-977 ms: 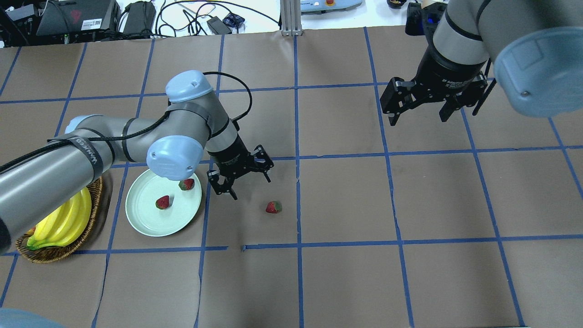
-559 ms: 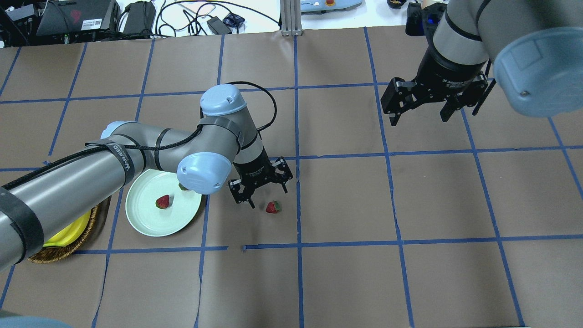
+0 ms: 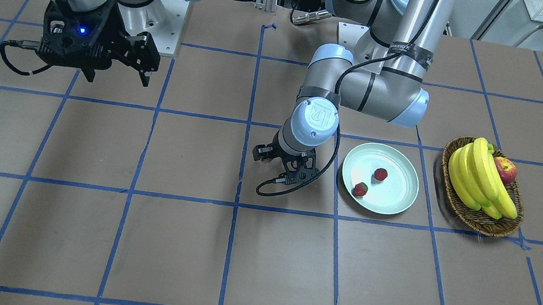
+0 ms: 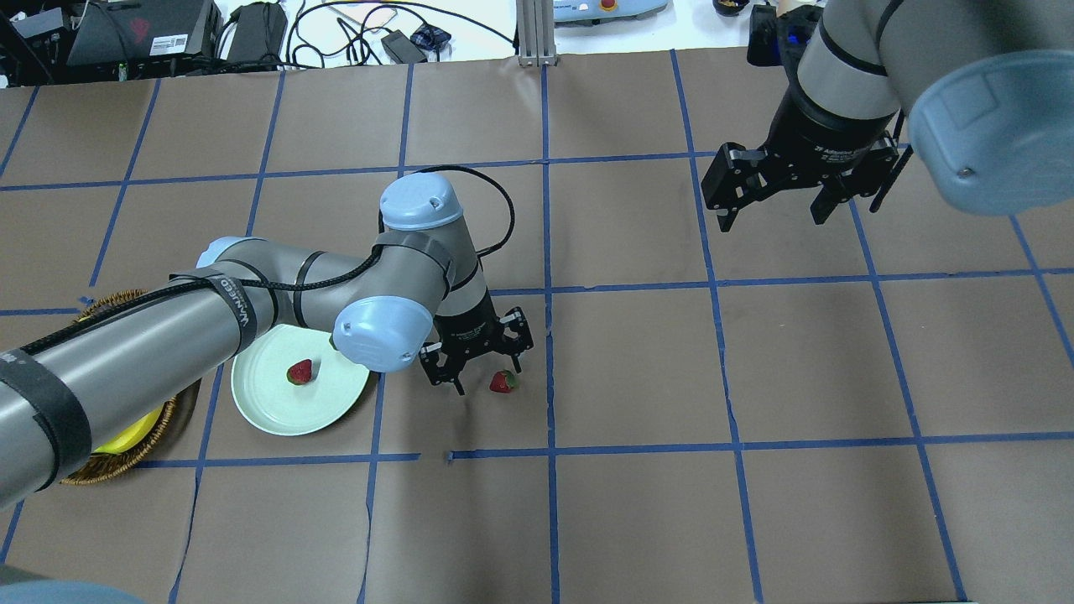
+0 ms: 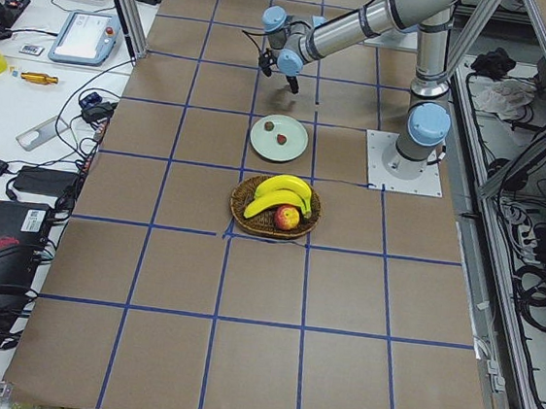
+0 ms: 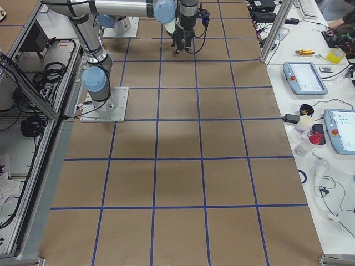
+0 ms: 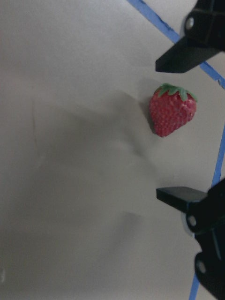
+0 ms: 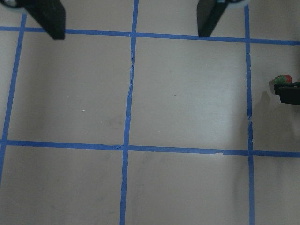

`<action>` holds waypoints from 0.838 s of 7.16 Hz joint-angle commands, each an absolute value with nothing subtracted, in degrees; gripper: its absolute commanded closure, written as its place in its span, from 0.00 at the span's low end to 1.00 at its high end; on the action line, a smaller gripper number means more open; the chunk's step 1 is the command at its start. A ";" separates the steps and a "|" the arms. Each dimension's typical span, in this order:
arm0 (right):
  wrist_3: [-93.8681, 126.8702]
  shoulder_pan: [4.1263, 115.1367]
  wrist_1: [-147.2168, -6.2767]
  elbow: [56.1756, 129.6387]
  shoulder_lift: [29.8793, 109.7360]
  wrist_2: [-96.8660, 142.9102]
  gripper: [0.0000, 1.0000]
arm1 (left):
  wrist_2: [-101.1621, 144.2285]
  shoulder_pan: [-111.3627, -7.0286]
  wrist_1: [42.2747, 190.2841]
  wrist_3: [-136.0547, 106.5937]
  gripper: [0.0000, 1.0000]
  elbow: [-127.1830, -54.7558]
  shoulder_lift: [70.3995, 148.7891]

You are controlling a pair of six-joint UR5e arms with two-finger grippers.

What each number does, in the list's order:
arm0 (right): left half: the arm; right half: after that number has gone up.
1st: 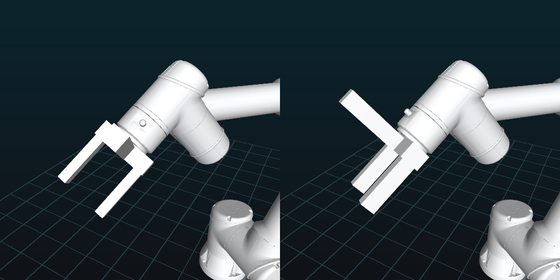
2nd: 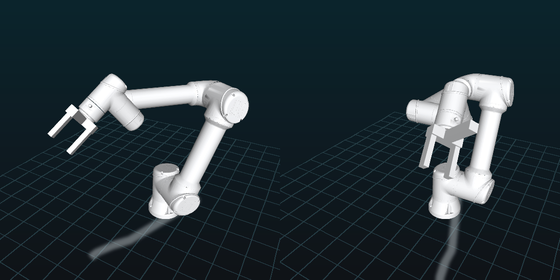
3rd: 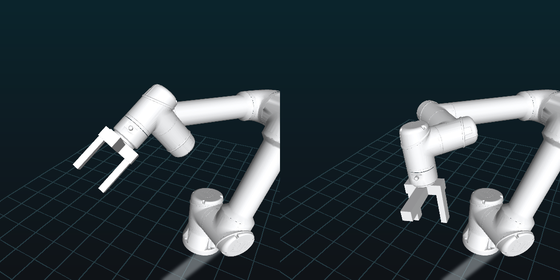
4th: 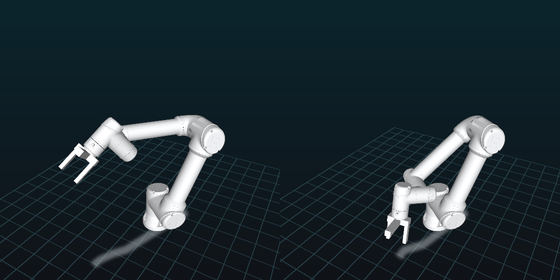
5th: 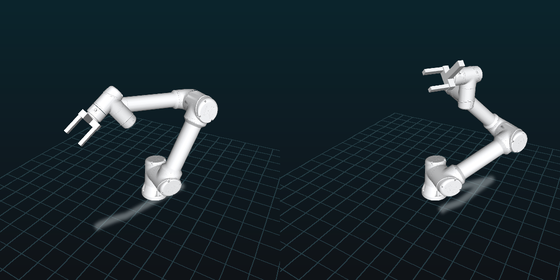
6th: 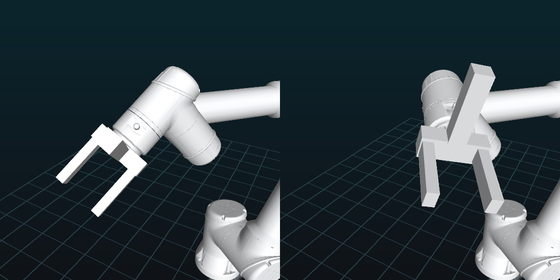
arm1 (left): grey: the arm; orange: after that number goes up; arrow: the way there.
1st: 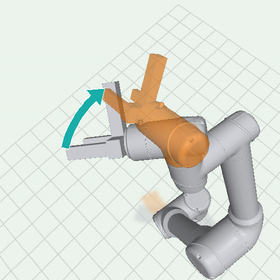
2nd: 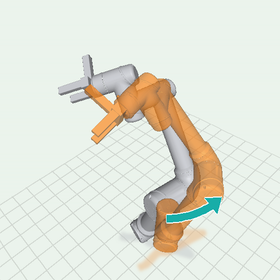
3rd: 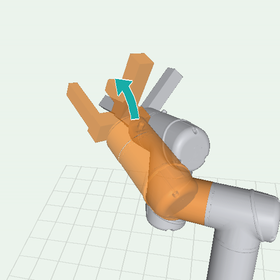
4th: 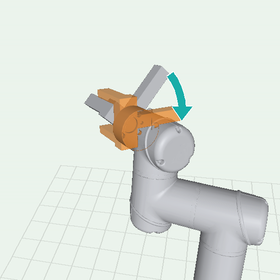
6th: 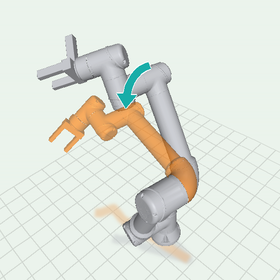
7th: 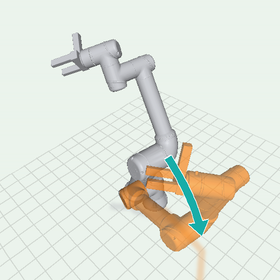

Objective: Collect all strawberries into plate
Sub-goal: 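Move the left gripper to the last strawberry and grasp it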

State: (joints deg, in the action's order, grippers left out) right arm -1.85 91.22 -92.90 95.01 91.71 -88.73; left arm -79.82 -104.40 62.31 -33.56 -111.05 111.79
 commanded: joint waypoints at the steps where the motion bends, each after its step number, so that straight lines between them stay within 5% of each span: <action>1: -1.58 91.23 -93.25 95.01 91.67 -88.51 0.00 | -78.24 -105.63 59.52 -34.18 0.13 -111.01 112.93; 2: -1.06 91.14 -93.34 95.01 91.67 -88.24 0.00 | -78.31 -105.82 59.42 -33.67 0.13 -111.01 113.29; 3: -1.58 91.23 -93.34 95.10 91.67 -88.59 0.00 | -78.75 -105.82 59.50 -32.71 0.24 -111.01 112.86; 6: -1.76 91.23 -93.25 95.18 91.67 -88.59 0.00 | -80.86 -105.82 60.03 -30.33 1.00 -110.92 111.54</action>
State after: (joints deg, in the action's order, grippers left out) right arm -1.70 91.23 -93.32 95.12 91.67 -88.56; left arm -80.27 -105.81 59.75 -31.09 -111.01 112.14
